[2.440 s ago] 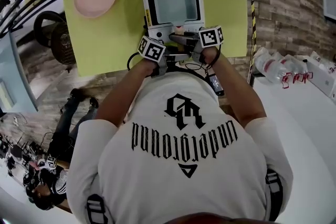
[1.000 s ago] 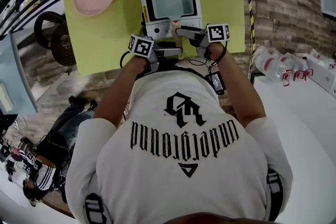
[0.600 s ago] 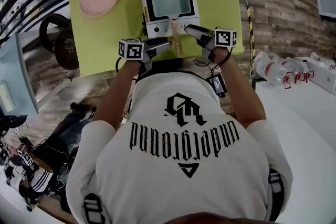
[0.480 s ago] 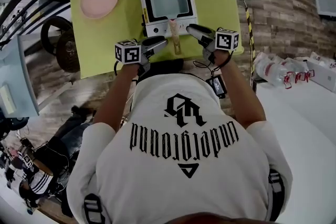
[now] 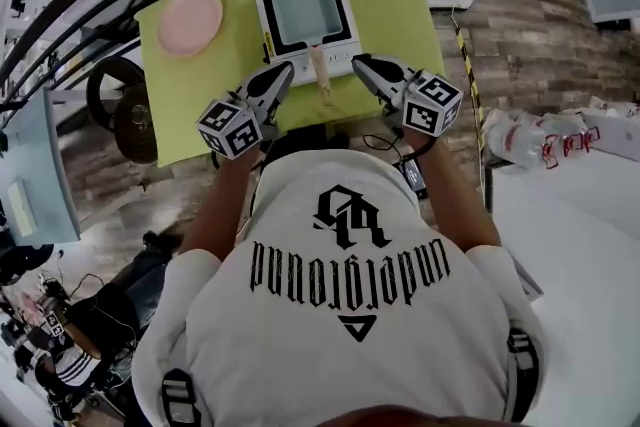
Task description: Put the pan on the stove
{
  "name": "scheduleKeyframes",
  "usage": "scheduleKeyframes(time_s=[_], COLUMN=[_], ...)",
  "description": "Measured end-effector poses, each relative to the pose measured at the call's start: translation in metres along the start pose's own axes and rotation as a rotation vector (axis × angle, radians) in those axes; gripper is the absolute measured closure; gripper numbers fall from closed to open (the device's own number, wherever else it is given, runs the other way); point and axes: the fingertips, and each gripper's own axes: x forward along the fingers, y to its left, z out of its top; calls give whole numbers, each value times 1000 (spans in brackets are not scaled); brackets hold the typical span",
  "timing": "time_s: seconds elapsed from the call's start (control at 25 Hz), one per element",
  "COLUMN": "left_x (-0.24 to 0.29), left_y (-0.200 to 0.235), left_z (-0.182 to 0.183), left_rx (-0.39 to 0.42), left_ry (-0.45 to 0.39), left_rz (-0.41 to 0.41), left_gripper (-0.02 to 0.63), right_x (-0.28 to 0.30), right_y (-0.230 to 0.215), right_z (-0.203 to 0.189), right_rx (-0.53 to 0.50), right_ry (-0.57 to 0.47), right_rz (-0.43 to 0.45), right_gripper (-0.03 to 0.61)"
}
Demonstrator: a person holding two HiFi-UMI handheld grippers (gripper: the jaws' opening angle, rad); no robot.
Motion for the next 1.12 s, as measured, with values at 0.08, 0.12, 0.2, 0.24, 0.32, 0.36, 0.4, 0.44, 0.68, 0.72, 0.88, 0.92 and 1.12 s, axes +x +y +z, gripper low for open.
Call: scheduleKeyframes(time_s=[0.08, 0.12, 0.2, 0.24, 0.32, 0.36, 0.4, 0.44, 0.68, 0.72, 0.88, 0.92, 1.12], left_x=[-10, -15, -24, -28, -36, -40, -43, -47, -73, -77, -94, -100, -135], left_y=[-12, -19, -30, -34, -39, -41, -42, -43, -52, -52, -58, -62, -74], left_z=[16, 24, 36, 41, 45, 46, 48, 49, 58, 60, 73, 75, 71], left_rx=[70, 96, 140, 163, 197, 205, 209, 212, 253, 262, 272, 276, 285], left_ry=[-42, -60, -89, -97, -102, -104, -106, -110, -109, -108, -125, -126, -114], left_rz=[29, 39, 54, 64, 86, 97, 108, 120, 150, 151, 139, 133, 97], left_gripper=[606, 606, 606, 606, 606, 606, 606, 606, 606, 606, 606, 606, 606], right_x=[-11, -17, -25, -28, -30, -30, -30, -30, -29, -29, -29, -28, -17], right_y=[18, 25, 38, 43, 51, 55, 58, 61, 79, 82, 96, 101, 132], right_z=[14, 20, 28, 31, 34, 34, 35, 35, 40, 41, 42, 40, 29], right_rx=[-62, -94, -155, -179, -207, -216, -225, -235, -224, -227, -228, -226, -265], right_ry=[-37, -50, -67, -70, -78, -82, -84, -85, -114, -124, -150, -155, -159], right_rz=[-6, -10, -17, -17, -7, 0, 4, 6, 3, 0, -22, -25, -56], right_gripper=[580, 580, 580, 580, 580, 580, 580, 580, 580, 580, 580, 580, 581])
